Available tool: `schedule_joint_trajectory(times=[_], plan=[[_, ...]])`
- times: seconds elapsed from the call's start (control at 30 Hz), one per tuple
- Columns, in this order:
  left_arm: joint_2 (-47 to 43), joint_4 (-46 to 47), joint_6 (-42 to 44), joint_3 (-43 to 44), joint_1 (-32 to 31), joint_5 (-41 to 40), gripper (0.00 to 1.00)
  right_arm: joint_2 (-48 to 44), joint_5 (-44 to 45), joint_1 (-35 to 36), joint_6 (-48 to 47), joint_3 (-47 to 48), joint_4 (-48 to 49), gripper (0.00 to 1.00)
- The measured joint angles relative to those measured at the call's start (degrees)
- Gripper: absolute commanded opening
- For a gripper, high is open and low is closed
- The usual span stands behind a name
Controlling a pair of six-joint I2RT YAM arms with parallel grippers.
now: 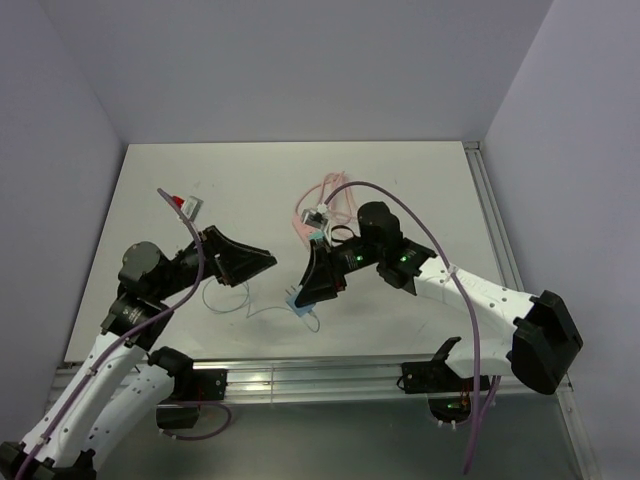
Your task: Insert the plug
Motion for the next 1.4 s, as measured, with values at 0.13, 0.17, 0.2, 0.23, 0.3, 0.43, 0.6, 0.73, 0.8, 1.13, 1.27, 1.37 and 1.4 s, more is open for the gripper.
schedule_joint_trajectory(times=[0.13, 0.17, 0.2, 0.23, 0.3, 0.43, 0.6, 0.73, 0.8, 1.13, 1.27, 1.37, 1.4], plan=[[2.2, -0.4, 3.2, 2.3, -5.5, -1.0, 0.92, -2.0, -0.6, -1.6, 2.3, 0.0, 2.3, 0.0], [3.1, -0.5, 3.9, 2.7, -7.0, -1.7, 0.91, -2.1, -0.6, -2.2, 2.8, 0.0, 2.7, 0.0], [4.2, -0.4, 4.6, 2.9, -8.6, -2.4, 0.9, -2.1, -0.5, -2.9, 3.7, 0.0, 3.1, 0.0], [5.0, -0.6, 5.1, 2.9, -10.0, -3.1, 0.88, -2.1, -0.5, -3.7, 4.4, 0.0, 3.5, 0.0], [6.6, -1.0, 6.0, 2.9, -12.3, -4.6, 0.86, -2.1, -0.4, -5.1, 5.6, 0.0, 4.3, 0.0], [7.8, -2.0, 6.9, 2.8, -14.3, -7.5, 0.8, -2.1, -0.3, -6.5, 7.1, 0.0, 5.5, 0.0], [7.8, -2.1, 7.8, 2.8, -14.4, -8.9, 0.7, -2.2, -0.2, -6.6, 7.7, 0.0, 5.9, 0.0], [7.9, -2.0, 7.9, 2.8, -14.5, -8.9, 0.59, -2.4, -0.1, -6.9, 8.8, 0.0, 6.8, 0.0], [7.9, -2.0, 7.9, 2.8, -14.5, -8.9, 0.58, -2.8, -0.2, -7.0, 9.1, 0.0, 7.1, 0.0], [10.0, 1.2, 6.3, 2.4, -14.5, -7.8, 0.47, -3.3, -0.8, -7.0, 10.1, -0.2, 8.9, 0.0], [10.7, 2.7, 5.7, 2.3, -14.8, -7.2, 0.42, -3.3, -0.8, -7.1, 10.1, -0.3, 8.9, 0.0], [10.6, 3.3, 5.5, 2.3, -14.9, -6.9, 0.32, -3.3, -0.8, -7.1, 10.2, -0.2, 9.0, 0.0], [10.6, 3.5, 5.4, 2.3, -15.0, -6.8, 0.24, -3.3, -0.8, -7.1, 10.3, -0.2, 9.0, 0.0]])
